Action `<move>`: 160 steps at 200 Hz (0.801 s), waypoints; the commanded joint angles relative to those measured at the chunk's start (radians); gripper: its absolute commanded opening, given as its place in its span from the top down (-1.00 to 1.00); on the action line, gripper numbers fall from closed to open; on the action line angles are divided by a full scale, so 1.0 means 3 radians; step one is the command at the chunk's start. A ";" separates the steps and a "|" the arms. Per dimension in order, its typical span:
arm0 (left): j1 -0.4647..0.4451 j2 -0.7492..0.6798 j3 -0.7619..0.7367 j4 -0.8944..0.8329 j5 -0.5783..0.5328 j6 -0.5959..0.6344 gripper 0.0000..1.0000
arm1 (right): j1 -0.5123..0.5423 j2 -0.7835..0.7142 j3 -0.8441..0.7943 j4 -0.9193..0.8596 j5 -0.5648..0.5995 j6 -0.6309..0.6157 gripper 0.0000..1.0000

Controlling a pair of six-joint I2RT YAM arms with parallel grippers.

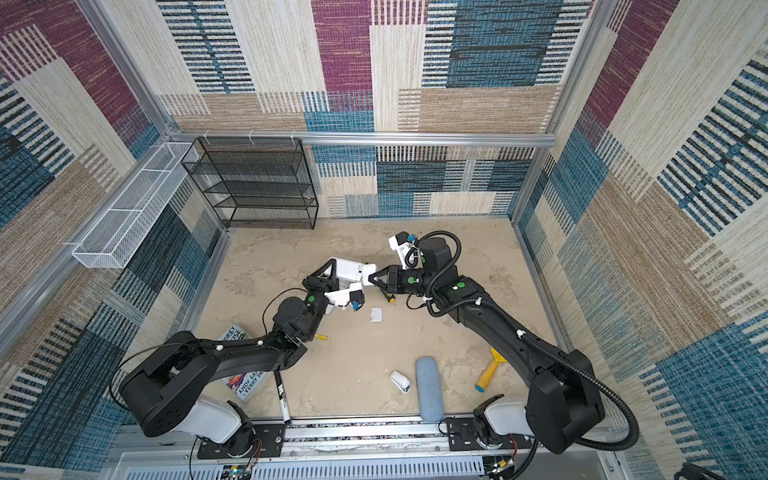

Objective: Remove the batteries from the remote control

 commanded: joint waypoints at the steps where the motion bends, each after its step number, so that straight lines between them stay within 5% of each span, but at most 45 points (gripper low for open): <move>1: -0.0004 -0.0022 0.0018 0.0257 0.0086 -0.0073 1.00 | 0.0000 0.0029 -0.0029 0.0109 0.0027 -0.0015 0.67; 64: -0.0005 -0.0017 0.0013 0.0222 0.0067 -0.0088 1.00 | -0.0001 0.0055 -0.0048 0.0207 -0.0087 -0.0039 1.00; 160: -0.0014 -0.0095 -0.0084 0.0049 0.0000 -0.0185 1.00 | -0.0121 -0.0230 0.0302 -0.0155 0.0333 -0.0470 1.00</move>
